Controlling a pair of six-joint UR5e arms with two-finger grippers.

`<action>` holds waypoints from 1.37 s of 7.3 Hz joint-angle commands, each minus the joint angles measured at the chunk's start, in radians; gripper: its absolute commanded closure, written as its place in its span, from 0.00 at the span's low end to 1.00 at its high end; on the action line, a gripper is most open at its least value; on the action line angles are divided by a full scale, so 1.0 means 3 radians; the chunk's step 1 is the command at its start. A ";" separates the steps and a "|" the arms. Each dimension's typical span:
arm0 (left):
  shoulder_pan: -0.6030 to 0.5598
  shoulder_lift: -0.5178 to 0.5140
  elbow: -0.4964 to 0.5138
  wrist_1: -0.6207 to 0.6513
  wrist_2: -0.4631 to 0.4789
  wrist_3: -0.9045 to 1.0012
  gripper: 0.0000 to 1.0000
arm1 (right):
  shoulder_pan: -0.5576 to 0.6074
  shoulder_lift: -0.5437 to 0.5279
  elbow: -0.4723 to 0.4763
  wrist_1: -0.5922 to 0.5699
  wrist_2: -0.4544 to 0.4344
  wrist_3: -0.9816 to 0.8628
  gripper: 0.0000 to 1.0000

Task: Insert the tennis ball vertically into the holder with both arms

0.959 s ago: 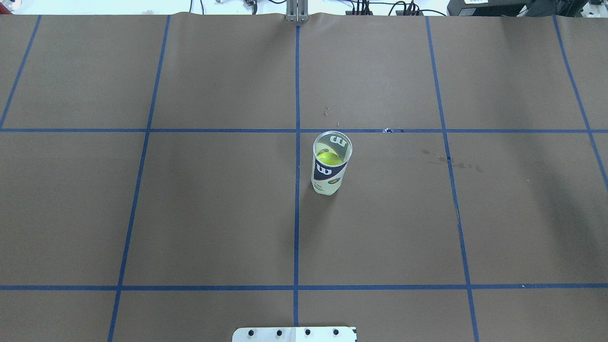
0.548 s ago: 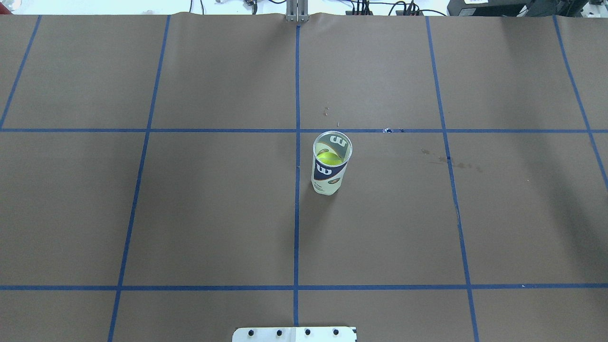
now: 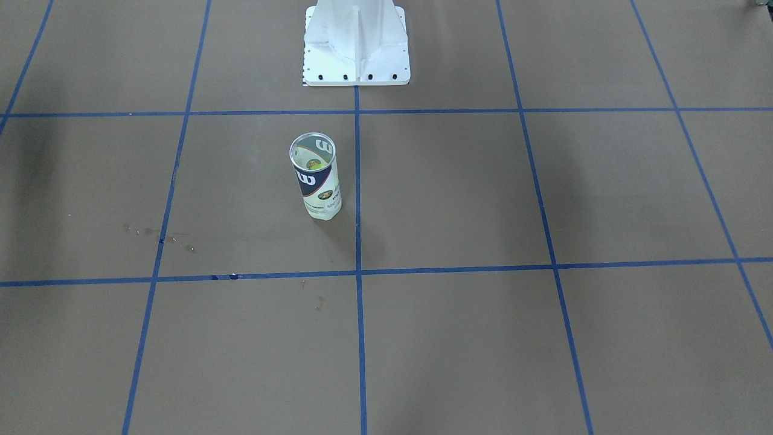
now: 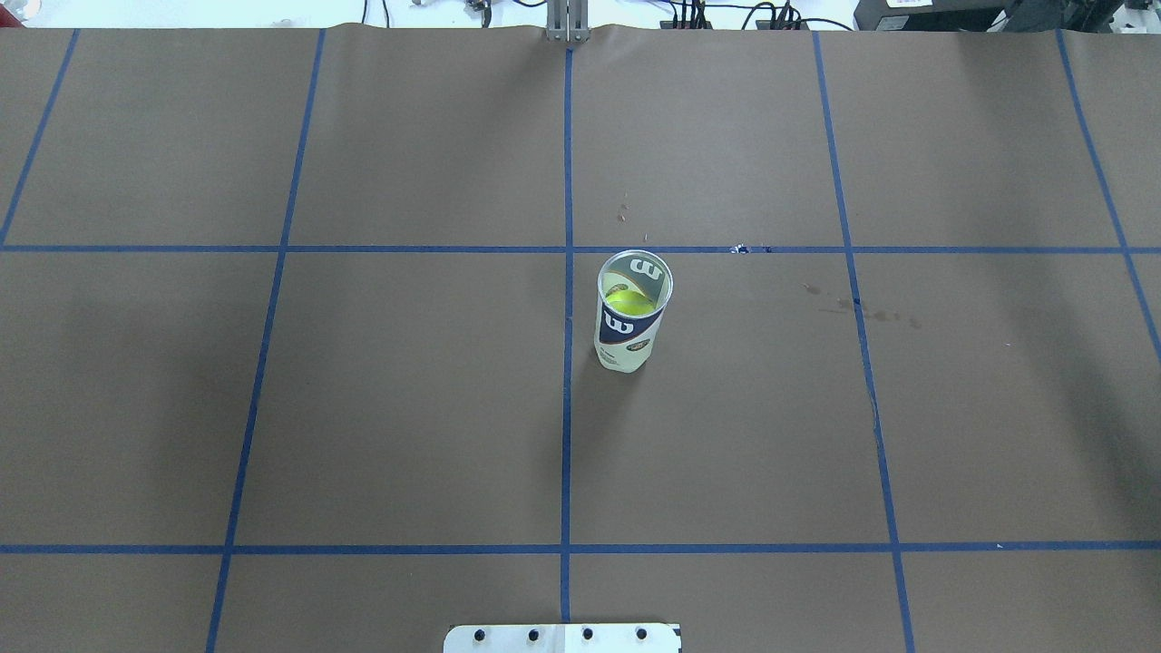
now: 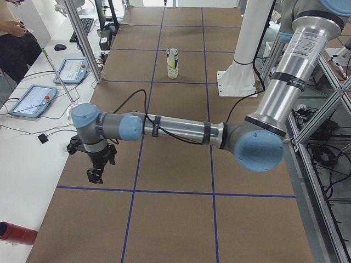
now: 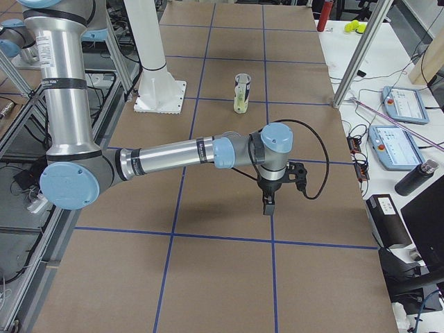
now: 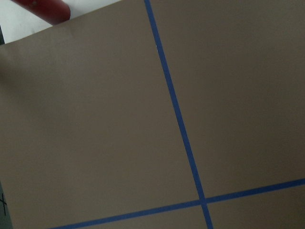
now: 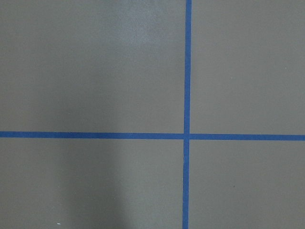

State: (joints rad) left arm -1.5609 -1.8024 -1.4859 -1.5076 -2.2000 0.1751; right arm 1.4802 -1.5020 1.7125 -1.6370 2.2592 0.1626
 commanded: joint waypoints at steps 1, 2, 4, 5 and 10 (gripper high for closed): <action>-0.0002 0.0846 -0.0980 0.0004 -0.0020 -0.0713 0.00 | 0.0005 -0.0096 0.0008 0.0026 0.0006 -0.0005 0.01; 0.0003 0.0874 -0.0988 -0.0006 -0.0030 -0.0732 0.00 | 0.0011 -0.0101 0.0008 0.0021 0.0006 -0.0005 0.01; 0.0013 0.0869 -0.0948 -0.0006 -0.0309 -0.0732 0.00 | 0.0011 -0.0101 0.0019 0.0026 0.0062 0.0000 0.01; 0.0008 0.0869 -0.0968 -0.0006 -0.0392 -0.0732 0.00 | 0.0011 -0.0101 0.0013 0.0026 0.0093 0.0005 0.01; 0.0023 0.0869 -0.0886 -0.0185 -0.0459 -0.0717 0.00 | 0.0005 -0.0106 -0.0002 0.0026 0.0058 0.0020 0.01</action>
State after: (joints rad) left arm -1.5545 -1.5426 -1.7519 -1.5576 -2.3362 -0.0400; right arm 1.4819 -1.5337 1.7150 -1.6291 2.2791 0.1659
